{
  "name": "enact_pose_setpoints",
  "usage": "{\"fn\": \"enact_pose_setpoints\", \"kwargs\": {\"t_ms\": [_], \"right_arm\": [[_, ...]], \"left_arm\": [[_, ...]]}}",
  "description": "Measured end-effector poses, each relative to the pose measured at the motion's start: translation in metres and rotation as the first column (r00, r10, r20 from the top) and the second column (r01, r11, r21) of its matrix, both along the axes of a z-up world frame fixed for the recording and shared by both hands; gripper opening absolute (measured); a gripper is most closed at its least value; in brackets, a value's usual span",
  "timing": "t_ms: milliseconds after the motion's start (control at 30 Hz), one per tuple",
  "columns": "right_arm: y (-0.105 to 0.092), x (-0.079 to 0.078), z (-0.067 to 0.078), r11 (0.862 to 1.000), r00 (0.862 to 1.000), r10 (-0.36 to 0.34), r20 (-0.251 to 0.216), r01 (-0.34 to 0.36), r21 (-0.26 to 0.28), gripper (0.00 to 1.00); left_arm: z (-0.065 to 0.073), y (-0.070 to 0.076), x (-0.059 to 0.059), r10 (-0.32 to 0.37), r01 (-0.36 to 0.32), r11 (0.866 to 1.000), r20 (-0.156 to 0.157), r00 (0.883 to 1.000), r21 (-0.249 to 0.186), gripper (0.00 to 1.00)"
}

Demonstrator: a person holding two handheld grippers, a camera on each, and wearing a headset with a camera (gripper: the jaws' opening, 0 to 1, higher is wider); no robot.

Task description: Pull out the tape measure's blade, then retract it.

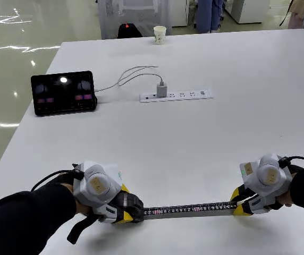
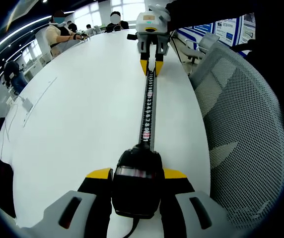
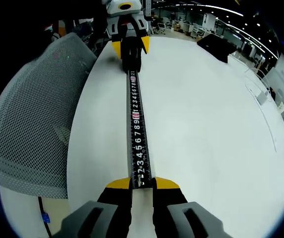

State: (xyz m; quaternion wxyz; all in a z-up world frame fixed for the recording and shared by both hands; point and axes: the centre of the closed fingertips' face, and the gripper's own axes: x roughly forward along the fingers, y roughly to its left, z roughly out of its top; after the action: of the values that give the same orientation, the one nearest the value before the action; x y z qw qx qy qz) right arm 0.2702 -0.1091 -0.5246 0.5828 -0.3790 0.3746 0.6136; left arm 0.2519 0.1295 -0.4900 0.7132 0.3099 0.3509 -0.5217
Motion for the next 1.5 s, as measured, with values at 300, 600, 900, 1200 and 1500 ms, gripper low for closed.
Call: {"fn": "enact_pose_setpoints", "kwargs": {"t_ms": [300, 600, 900, 1200, 1500], "right_arm": [[-0.002, 0.001, 0.000, 1.000, 1.000, -0.015, -0.003, 0.015, -0.015, 0.12], [0.000, 0.000, 0.001, 0.997, 0.997, -0.070, -0.031, 0.071, 0.012, 0.13], [-0.001, -0.003, 0.001, 0.999, 1.000, 0.000, -0.014, 0.000, -0.044, 0.13], [-0.001, -0.002, 0.003, 0.998, 1.000, -0.002, -0.005, 0.002, -0.068, 0.17], [0.003, 0.003, 0.015, 0.996, 0.996, -0.089, 0.010, 0.089, -0.016, 0.22]], "left_arm": [[0.000, -0.001, 0.000, -0.005, 0.004, 1.000, -0.007, 1.000, -0.013, 0.32], [-0.002, 0.001, 0.000, 0.021, -0.021, 1.000, -0.021, 1.000, 0.002, 0.34], [-0.001, 0.017, 0.003, 0.047, -0.046, 0.998, -0.020, 0.999, 0.053, 0.43], [0.007, 0.027, 0.002, 0.134, -0.133, 0.991, -0.058, 0.989, 0.017, 0.58], [0.014, 0.028, 0.007, 0.228, -0.233, 0.971, -0.079, 0.970, -0.051, 0.71]]}}
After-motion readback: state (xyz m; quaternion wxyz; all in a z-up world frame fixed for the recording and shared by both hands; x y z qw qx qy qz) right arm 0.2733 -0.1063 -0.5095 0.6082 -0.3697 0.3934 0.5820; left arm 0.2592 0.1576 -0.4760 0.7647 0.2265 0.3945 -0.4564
